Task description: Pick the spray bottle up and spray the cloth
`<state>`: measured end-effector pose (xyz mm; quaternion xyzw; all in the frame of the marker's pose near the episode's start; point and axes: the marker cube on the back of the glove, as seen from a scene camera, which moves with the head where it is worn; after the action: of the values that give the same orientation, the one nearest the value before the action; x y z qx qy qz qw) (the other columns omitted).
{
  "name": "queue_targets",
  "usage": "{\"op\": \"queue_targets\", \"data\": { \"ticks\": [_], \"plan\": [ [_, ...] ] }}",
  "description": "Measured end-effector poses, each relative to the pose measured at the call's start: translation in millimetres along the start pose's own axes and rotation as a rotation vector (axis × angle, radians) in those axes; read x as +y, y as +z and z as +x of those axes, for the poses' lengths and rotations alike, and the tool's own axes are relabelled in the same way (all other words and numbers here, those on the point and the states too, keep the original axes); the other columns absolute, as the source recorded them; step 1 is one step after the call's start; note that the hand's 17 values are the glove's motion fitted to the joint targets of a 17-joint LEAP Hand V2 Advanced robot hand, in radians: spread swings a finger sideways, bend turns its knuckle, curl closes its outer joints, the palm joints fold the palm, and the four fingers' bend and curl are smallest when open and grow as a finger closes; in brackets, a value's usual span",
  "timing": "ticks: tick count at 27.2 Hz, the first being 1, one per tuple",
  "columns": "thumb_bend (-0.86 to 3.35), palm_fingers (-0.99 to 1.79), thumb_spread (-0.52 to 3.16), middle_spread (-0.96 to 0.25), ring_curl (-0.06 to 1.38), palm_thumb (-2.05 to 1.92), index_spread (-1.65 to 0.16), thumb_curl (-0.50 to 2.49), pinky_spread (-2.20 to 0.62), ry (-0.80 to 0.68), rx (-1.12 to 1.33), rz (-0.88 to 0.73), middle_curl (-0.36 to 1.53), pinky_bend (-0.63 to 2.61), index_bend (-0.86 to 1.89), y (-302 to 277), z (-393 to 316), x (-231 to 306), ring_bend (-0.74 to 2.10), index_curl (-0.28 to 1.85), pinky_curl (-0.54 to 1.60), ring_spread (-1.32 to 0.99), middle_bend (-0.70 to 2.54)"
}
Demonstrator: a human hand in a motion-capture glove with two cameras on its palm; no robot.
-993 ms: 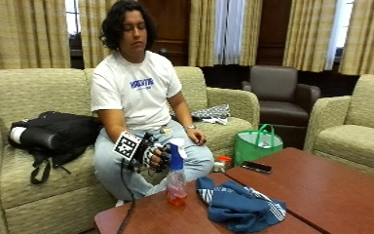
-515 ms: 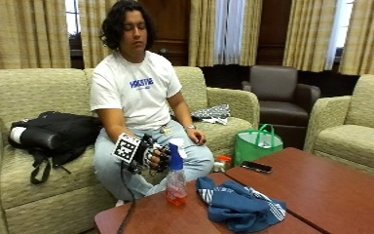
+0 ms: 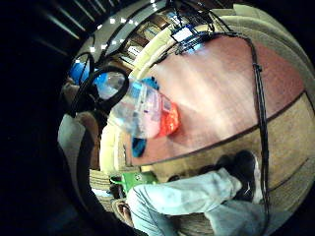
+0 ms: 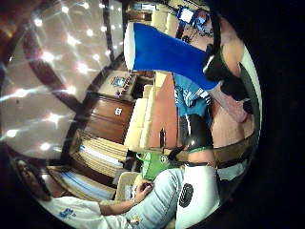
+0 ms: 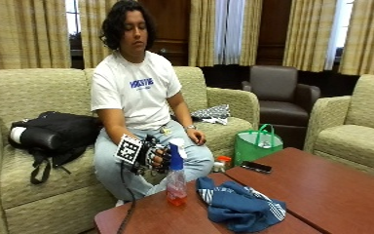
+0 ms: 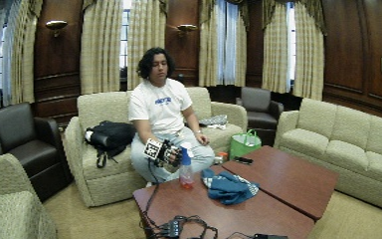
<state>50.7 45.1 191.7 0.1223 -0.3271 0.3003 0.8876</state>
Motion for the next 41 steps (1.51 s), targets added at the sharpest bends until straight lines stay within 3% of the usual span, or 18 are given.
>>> {"op": "queue_targets", "data": {
  "ticks": [5,10,17,21,25,31,35,41],
  "plan": [
    [-0.02,1.09,0.80,-0.21,0.41,0.94,-0.31,0.57,-0.21,-0.135,-0.001,-0.004,0.49,0.53,0.11,3.9,4.8,-1.1,0.52,0.37,0.39,-0.19,0.29],
    [-0.03,1.07,0.83,-0.21,0.41,0.94,-0.31,0.56,-0.20,-0.054,-0.002,-0.047,0.48,0.52,0.08,6.4,4.7,3.8,0.49,0.33,0.38,-0.19,0.29],
    [-0.03,1.01,0.87,-0.20,0.40,0.92,-0.32,0.55,-0.17,-0.158,-0.005,0.012,0.45,0.51,0.11,12.7,9.5,-10.4,0.47,0.31,0.38,-0.19,0.17],
    [-0.02,0.95,0.91,-0.19,0.40,0.92,-0.33,0.54,-0.15,-0.029,0.006,-0.069,0.42,0.52,0.12,11.7,7.4,-0.8,0.46,0.31,0.38,-0.18,0.14],
    [-0.02,0.87,0.93,-0.18,0.40,0.91,-0.34,0.53,-0.12,-0.091,0.004,-0.055,0.39,0.54,0.12,13.1,9.3,0.1,0.45,0.31,0.39,-0.18,0.12],
    [-0.02,1.11,0.93,-0.20,0.39,0.92,-0.34,0.53,-0.20,-0.018,0.004,-0.030,0.40,0.63,0.04,10.3,5.6,-1.3,0.51,0.25,0.38,-0.19,0.22],
    [-0.03,1.25,0.90,-0.22,0.43,0.91,-0.32,0.52,-0.28,-0.167,0.000,0.002,0.43,0.63,0.09,10.1,11.3,-0.8,0.58,0.25,0.39,-0.20,0.27],
    [-0.03,1.40,0.90,-0.22,0.46,0.89,-0.29,0.51,-0.32,-0.038,-0.007,-0.023,0.46,0.65,0.20,7.8,9.8,7.3,0.65,0.31,0.41,-0.20,0.30]
  ]
}}
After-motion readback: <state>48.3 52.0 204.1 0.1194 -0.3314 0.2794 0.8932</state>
